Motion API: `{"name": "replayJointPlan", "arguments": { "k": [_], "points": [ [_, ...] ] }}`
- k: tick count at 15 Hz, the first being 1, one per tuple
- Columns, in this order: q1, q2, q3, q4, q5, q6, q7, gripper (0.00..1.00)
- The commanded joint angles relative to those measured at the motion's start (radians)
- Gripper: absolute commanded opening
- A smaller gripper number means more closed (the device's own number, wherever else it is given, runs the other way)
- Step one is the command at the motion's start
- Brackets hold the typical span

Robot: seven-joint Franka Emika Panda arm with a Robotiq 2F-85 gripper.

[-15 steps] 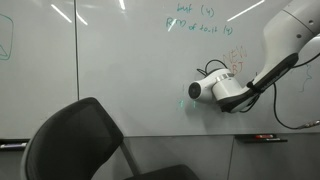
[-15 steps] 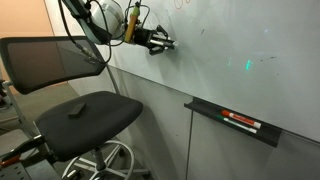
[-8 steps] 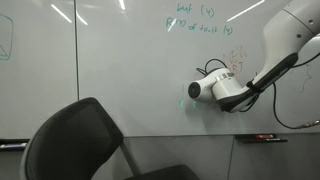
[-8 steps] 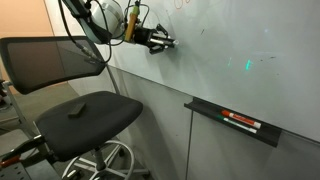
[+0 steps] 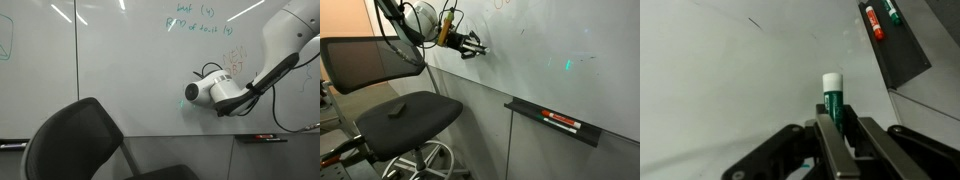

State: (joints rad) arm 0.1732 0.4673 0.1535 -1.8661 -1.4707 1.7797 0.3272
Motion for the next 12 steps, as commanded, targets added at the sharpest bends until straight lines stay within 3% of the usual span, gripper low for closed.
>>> {"name": "replayJointPlan", "arguments": {
  "k": [1, 12],
  "points": [
    [0.004, -0.011, 0.014, -0.017, 0.033, 0.035, -0.031, 0.06],
    [0.012, 0.020, -0.014, 0.038, -0.012, 0.018, -0.037, 0.06]
  ]
}}
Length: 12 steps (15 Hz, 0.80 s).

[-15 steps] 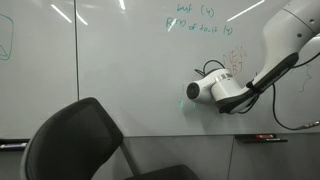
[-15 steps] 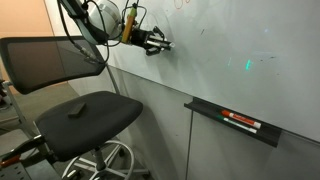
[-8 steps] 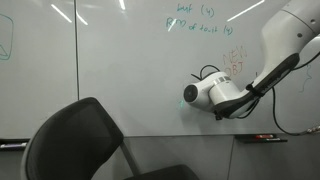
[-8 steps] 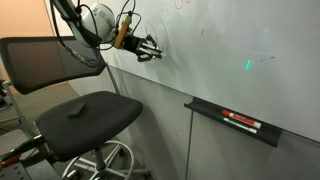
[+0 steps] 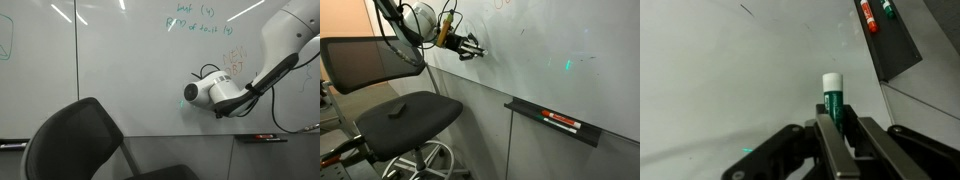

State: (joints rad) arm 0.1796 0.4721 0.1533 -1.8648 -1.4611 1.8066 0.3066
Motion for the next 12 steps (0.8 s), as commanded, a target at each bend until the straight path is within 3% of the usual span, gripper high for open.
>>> {"name": "replayJointPlan", "arguments": {
  "k": [1, 12],
  "points": [
    [0.006, 0.021, -0.017, 0.043, -0.025, -0.010, -0.013, 0.06],
    [0.014, 0.108, -0.030, 0.126, -0.046, -0.012, -0.005, 0.06]
  ]
}}
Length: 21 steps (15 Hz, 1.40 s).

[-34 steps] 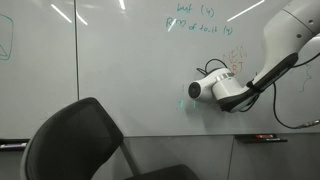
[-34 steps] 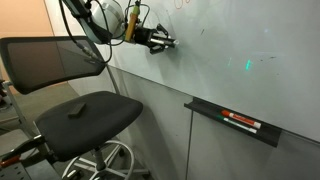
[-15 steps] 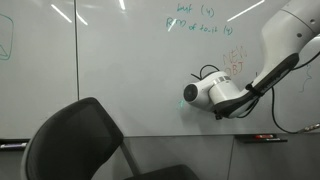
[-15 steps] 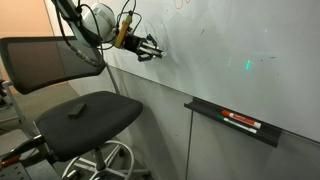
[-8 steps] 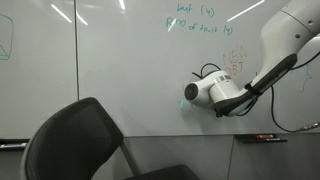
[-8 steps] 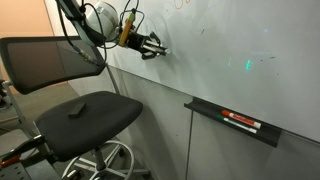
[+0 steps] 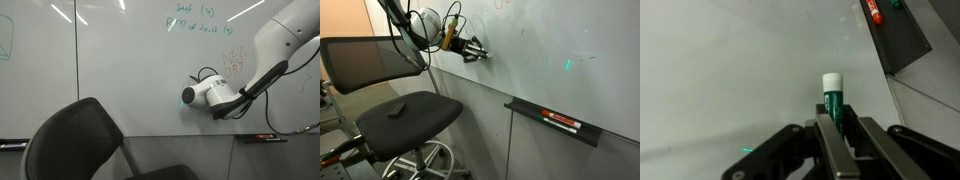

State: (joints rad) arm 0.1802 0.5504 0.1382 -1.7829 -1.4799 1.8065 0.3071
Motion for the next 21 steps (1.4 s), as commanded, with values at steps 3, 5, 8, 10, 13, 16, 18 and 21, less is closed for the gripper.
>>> {"name": "replayJointPlan", "arguments": {
  "k": [3, 5, 8, 10, 13, 16, 18, 21],
  "points": [
    [0.011, 0.040, -0.023, 0.047, -0.049, -0.014, -0.001, 0.06],
    [0.009, 0.042, -0.028, 0.040, -0.061, -0.020, 0.001, 0.06],
    [0.005, 0.043, -0.035, 0.034, -0.063, -0.027, 0.004, 0.06],
    [0.002, 0.042, -0.041, 0.031, -0.062, -0.030, 0.006, 0.06],
    [0.000, 0.043, -0.051, 0.027, -0.066, -0.037, 0.008, 0.06],
    [-0.003, 0.043, -0.061, 0.024, -0.074, -0.047, 0.011, 0.06],
    [-0.005, 0.042, -0.067, 0.023, -0.079, -0.054, 0.013, 0.06],
    [-0.007, 0.035, -0.075, 0.025, -0.090, -0.067, 0.015, 0.06]
  ]
}}
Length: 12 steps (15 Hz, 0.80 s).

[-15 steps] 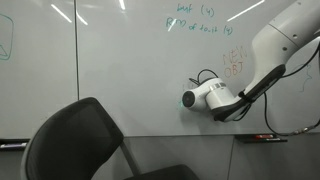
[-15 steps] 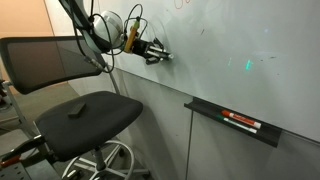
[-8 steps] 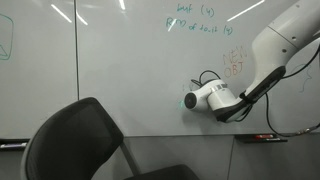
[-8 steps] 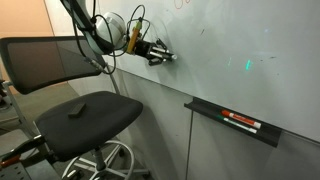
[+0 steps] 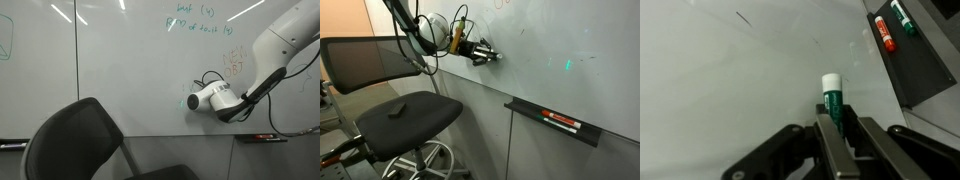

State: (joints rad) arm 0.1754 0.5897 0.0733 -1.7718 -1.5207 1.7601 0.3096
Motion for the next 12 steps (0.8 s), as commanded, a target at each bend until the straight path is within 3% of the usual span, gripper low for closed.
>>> {"name": "replayJointPlan", "arguments": {
  "k": [1, 7, 12],
  "points": [
    [-0.003, -0.006, -0.011, 0.016, -0.055, -0.025, 0.014, 0.06],
    [-0.007, -0.015, -0.011, 0.018, -0.081, -0.050, 0.015, 0.06],
    [-0.016, -0.066, 0.016, -0.038, -0.029, -0.034, -0.011, 0.06]
  ]
}}
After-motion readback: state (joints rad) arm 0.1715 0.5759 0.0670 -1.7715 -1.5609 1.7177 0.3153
